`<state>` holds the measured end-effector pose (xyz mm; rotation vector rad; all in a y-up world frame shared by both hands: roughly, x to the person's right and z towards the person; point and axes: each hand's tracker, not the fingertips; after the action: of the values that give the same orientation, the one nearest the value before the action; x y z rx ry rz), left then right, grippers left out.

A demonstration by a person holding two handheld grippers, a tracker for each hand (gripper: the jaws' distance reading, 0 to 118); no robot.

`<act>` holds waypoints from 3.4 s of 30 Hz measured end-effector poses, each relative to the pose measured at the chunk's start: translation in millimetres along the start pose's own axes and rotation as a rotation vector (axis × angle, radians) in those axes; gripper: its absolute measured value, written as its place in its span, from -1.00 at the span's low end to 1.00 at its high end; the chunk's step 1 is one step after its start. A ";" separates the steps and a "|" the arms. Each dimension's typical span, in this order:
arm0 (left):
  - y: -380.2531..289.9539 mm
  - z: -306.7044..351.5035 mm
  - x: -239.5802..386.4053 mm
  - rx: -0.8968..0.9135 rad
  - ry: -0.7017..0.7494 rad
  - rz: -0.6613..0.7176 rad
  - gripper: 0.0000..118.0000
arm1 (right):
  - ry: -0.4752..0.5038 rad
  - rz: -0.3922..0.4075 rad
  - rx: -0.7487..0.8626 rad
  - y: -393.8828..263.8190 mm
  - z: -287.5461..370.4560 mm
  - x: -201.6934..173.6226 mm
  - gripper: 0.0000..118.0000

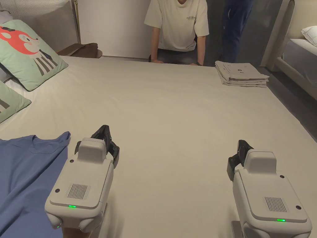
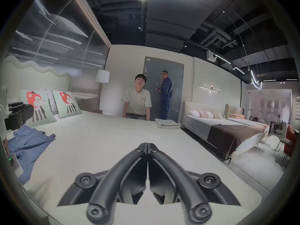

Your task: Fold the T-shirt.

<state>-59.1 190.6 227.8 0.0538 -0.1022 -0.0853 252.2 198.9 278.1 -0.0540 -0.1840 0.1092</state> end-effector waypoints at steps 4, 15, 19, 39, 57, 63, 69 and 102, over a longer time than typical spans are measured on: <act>-0.2 4.2 -16.3 -0.001 0.039 -0.001 -1.00 | 0.043 -0.005 0.000 3.7 -6.8 -15.6 -1.00; 1.9 54.0 -128.0 -0.029 0.316 -0.019 -1.00 | 0.325 -0.002 0.050 23.7 -30.3 -133.2 -1.00; 2.8 86.7 -172.7 -0.049 0.431 -0.054 -1.00 | 0.440 -0.009 0.062 29.3 -29.4 -186.1 -1.00; -22.8 147.8 -276.5 -0.212 0.667 0.004 -1.00 | 0.688 0.003 0.047 28.2 -12.0 -289.2 -1.00; -91.3 -27.2 -241.3 -0.809 0.308 0.217 0.85 | 0.517 0.044 0.023 22.8 -51.2 -216.4 -1.00; -114.7 -34.1 -223.2 -0.896 0.278 0.254 0.28 | 0.464 0.051 0.011 18.2 -57.0 -193.8 -1.00; -116.7 -26.5 -216.4 -0.886 0.269 0.266 -0.94 | 0.443 0.048 0.007 17.5 -54.4 -179.5 -1.00; 162.7 -98.3 -3.5 -0.308 -0.432 0.180 -0.96 | 0.112 -0.008 0.096 37.2 -9.8 16.6 -1.00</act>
<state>-38.8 357.6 139.2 -0.2827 -0.5233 0.0690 266.5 237.3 269.1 0.0360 -0.0668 0.1062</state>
